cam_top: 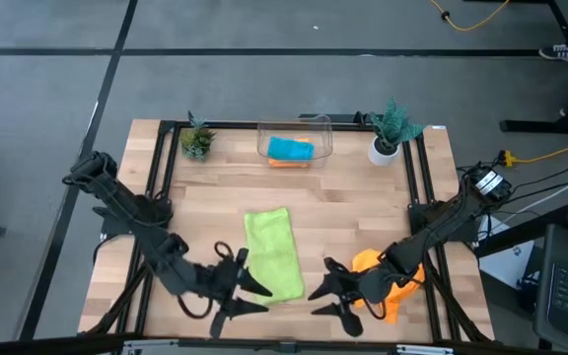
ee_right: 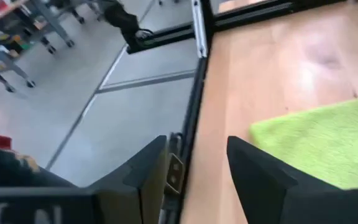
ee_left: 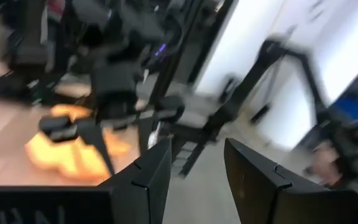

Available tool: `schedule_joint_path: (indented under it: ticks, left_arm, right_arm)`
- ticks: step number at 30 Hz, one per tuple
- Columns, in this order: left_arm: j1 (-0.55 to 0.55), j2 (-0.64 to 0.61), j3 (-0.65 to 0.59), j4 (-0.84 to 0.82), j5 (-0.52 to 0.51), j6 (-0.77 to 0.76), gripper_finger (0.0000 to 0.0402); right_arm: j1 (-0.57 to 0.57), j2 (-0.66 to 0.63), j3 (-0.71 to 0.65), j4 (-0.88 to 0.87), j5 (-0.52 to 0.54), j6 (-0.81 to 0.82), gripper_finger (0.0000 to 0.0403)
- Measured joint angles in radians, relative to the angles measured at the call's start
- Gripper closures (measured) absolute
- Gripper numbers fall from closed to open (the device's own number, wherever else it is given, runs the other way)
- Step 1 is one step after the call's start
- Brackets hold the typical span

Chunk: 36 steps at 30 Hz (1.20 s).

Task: Fold microfiber towels
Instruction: Fold the green towel

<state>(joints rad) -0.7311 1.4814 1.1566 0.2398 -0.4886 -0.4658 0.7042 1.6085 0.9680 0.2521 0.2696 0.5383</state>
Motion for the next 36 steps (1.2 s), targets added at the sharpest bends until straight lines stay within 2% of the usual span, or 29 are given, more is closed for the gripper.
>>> schedule_joint_path:
  ticks: [3, 8, 11, 14, 20, 22, 31, 36]
  left_arm:
    - [-0.028, 0.052, 0.106, -0.195, -0.054, -0.030, 0.0260]
    - [-0.038, 0.179, 0.325, -0.594, -0.067, -0.143, 0.0260]
    - [-0.036, 0.243, 0.394, -0.712, -0.068, -0.246, 0.0260]
    - [-0.037, 0.282, 0.400, -0.722, -0.055, -0.317, 0.0260]
    - [-0.017, 0.337, 0.400, -0.736, 0.092, -0.471, 0.0243]
    - [-0.009, 0.341, 0.400, -0.741, 0.096, -0.486, 0.0232]
    - [0.004, 0.359, 0.402, -0.752, 0.087, -0.450, 0.0179]
    - [-0.005, 0.427, 0.401, -0.755, 0.099, -0.324, 0.0175]
  right_arm:
    - [-0.003, 0.000, 0.000, -0.043, 0.000, -0.001, 0.0232]
    - [-0.005, 0.000, 0.000, -0.093, -0.001, -0.030, 0.0232]
    - [-0.011, 0.000, 0.000, -0.091, 0.000, -0.069, 0.0232]
    - [-0.017, 0.000, 0.000, -0.088, 0.000, -0.046, 0.0232]
    - [-0.026, 0.000, 0.000, -0.097, 0.000, -0.048, 0.0232]
    - [-0.028, 0.000, 0.000, -0.098, 0.000, -0.048, 0.0232]
    - [-0.028, 0.000, 0.000, -0.108, -0.032, -0.046, 0.0231]
    - [-0.028, 0.035, 0.002, -0.103, -0.064, -0.020, 0.0194]
